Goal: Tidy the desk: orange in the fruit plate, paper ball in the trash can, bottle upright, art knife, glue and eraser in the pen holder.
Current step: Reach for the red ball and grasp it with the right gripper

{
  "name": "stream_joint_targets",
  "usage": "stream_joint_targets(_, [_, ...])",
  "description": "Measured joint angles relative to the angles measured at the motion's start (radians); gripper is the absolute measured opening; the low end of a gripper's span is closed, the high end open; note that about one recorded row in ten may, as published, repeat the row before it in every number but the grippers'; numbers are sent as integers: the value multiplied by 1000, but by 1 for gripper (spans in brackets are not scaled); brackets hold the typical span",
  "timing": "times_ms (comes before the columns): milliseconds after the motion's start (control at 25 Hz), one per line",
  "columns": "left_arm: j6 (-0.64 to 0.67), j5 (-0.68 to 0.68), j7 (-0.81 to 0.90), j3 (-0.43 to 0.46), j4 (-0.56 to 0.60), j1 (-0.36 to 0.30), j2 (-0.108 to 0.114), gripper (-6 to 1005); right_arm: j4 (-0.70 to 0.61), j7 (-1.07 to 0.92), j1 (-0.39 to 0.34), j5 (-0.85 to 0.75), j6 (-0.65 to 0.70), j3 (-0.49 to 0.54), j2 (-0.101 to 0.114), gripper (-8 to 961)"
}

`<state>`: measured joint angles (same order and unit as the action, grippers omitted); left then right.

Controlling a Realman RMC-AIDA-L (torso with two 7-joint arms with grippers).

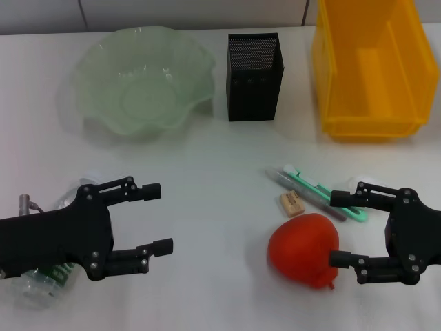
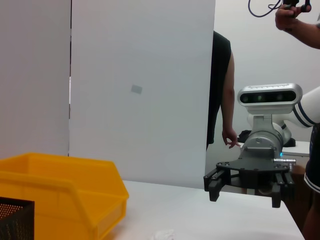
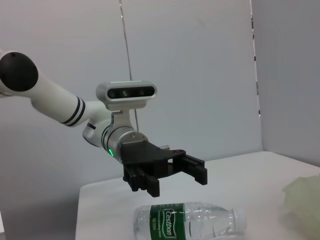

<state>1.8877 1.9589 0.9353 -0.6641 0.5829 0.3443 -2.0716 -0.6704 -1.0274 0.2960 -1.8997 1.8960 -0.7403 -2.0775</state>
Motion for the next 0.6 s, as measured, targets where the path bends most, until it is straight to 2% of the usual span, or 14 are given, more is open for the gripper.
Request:
stream_joint_targets(320, [-10,-1,-2,4,0,9,1,781,-22,-40,8,1,4,-3,-1,826])
stream_joint_targets(400, [-16,-1,-2,4,0,9,1,781,-62,-83,9,5,10,2,-4,826])
stream_joint_targets(440, [-31,0,-2,5,0,9,2,781,-157,-174,11,13,14,-3,-7,826])
stream_joint_targets(480, [-31,0,-2,5,0,9,2,780,-157,-174,11,13,14,-3,-7,826])
stream_joint_targets(600, [-47,1,-2,6,0,8,2,780,-361,-368,33,7,15,-52,-7,826])
